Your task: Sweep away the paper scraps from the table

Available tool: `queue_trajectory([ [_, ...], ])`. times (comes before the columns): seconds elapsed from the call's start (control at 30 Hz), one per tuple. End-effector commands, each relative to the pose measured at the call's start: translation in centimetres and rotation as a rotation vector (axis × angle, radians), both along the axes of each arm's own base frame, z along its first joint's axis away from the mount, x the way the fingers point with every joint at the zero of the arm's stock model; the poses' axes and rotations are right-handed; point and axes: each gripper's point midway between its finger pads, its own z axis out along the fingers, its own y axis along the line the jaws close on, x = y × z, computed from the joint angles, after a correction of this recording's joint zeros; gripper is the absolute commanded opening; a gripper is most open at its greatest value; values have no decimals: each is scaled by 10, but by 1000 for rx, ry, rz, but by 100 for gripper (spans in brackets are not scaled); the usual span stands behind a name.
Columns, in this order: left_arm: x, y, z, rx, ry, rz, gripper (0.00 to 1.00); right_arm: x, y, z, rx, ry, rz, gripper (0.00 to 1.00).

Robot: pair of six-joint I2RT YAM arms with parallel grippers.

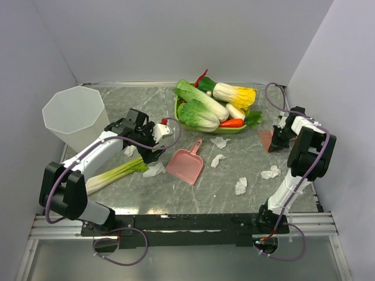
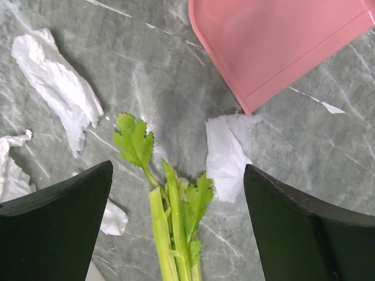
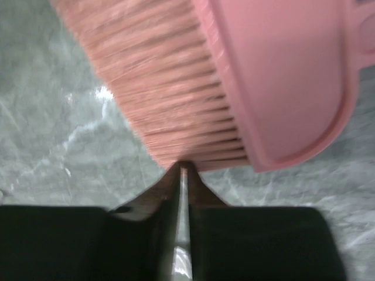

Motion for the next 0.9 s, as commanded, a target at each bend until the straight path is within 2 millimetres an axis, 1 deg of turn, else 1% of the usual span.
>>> queue_trajectory([
  [0.0,15,-8,14,-11,-63,-45,97,-8,9,23,24,-67,35,0],
  [0.03,15,-9,14,-14,-63,-53,97,-8,10,32,21,-93,42,0],
  [0.1,17,-11,18,-24,-68,-56,97,-14,17,41,35,-106,62,0],
  [0.13,19,-13,21,-29,-68,-56,97,-14,20,55,32,-141,71,0],
  [0.17,17,-14,21,-35,-58,-56,97,-16,25,63,40,-157,89,0],
  [0.2,17,-15,22,-40,-54,-52,97,-16,29,77,25,-198,119,0],
  [0.23,17,-15,22,-44,-54,-51,97,-15,33,84,20,-221,157,0],
  [0.27,17,-17,23,-57,-60,-48,97,-16,36,92,-7,-244,244,11],
  [0.3,16,-17,26,-65,-72,-51,97,-15,46,103,-35,-275,330,22],
  [0.33,14,-17,24,-67,-69,-51,97,-14,53,107,-58,-290,410,34],
  [0.37,12,-17,24,-67,-68,-55,97,-16,56,110,-106,-307,556,49],
  [0.4,10,-16,25,-69,-69,-56,97,-25,62,111,-121,-282,641,54],
  [0.43,8,-15,24,-68,-67,-57,97,-29,74,109,-144,-275,752,57],
  [0.47,7,-14,24,-64,-71,-59,97,-33,72,104,-194,-268,879,62],
  [0.5,6,-13,25,-63,-77,-60,97,-37,70,104,-242,-259,947,63],
  [0.53,5,-12,24,-60,-78,-60,97,-40,69,96,-291,-250,1073,64],
  [0.57,5,-11,24,-57,-78,-59,97,-40,66,95,-338,-249,1122,65],
  [0.6,4,-11,25,-57,-80,-60,97,-32,55,94,-419,-248,1158,65],
  [0.63,4,-10,24,-55,-79,-58,97,-32,51,88,-458,-237,1247,64],
  [0.7,4,-10,26,-55,-85,-57,97,-27,41,84,-516,-207,1312,62],
  [0.73,3,-10,25,-55,-82,-56,97,-21,37,84,-550,-204,1375,60],
  [0.77,3,-9,25,-53,-81,-55,97,-19,34,81,-562,-185,1407,59],
  [0.83,3,-9,27,-52,-81,-56,97,-11,24,82,-631,-156,1491,59],
  [0.87,4,-9,27,-50,-82,-54,97,-11,21,78,-644,-136,1524,59],
])
